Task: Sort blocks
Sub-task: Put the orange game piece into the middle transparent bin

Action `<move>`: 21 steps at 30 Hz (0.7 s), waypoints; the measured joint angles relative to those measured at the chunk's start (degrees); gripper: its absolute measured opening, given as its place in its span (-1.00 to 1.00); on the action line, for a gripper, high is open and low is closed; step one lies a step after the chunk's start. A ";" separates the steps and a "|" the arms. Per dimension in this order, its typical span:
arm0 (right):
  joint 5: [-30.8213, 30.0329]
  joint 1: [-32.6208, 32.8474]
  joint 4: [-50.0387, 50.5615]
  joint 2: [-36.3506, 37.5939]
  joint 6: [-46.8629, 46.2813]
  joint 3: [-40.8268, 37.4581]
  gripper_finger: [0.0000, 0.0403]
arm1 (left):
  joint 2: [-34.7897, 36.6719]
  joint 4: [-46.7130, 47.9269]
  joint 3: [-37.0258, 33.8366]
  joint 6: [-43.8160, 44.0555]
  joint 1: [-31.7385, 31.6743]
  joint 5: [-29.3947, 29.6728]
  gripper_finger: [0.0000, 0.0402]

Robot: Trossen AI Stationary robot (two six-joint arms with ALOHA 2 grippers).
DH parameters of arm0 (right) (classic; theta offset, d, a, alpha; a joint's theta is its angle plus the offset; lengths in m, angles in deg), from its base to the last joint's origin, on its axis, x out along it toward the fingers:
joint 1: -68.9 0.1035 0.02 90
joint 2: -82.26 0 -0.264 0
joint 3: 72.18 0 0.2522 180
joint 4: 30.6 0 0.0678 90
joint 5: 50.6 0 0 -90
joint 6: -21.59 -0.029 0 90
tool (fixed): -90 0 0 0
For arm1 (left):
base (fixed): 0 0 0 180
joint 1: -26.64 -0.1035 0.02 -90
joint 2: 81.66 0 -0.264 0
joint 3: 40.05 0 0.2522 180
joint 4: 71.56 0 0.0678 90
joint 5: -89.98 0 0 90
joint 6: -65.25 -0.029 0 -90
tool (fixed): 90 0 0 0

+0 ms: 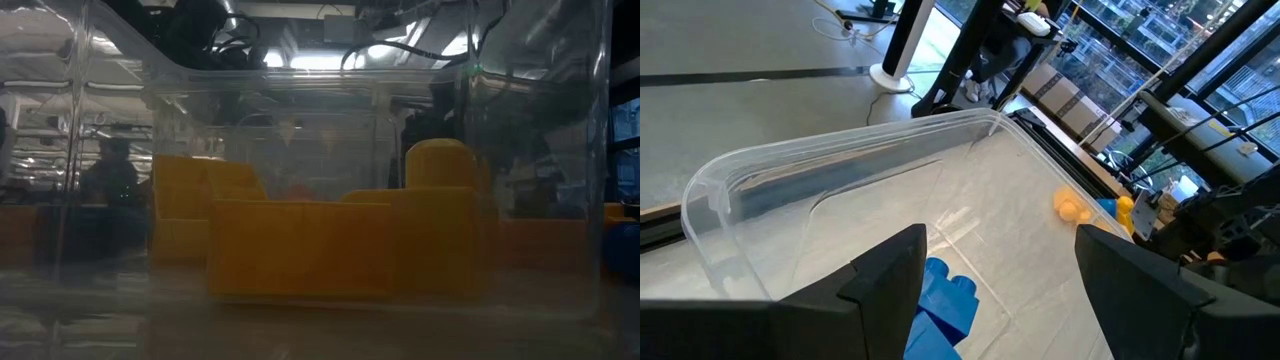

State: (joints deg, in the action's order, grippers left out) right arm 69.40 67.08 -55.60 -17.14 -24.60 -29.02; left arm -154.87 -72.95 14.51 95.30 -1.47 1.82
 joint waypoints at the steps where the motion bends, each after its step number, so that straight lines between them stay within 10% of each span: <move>1: 0.02 0.13 0.02 0.00 0.00 0.00 -0.11 | 0.00 0.00 0.00 0.00 0.00 0.00 0.23; 21: -3.89 1.24 9.88 -0.22 -0.77 3.80 -0.11 | 0.00 -0.04 0.00 0.00 0.01 0.01 0.23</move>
State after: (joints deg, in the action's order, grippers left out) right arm 65.51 68.32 -45.73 -17.36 -25.38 -25.22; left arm -154.87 -73.00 14.51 95.30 -1.46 1.83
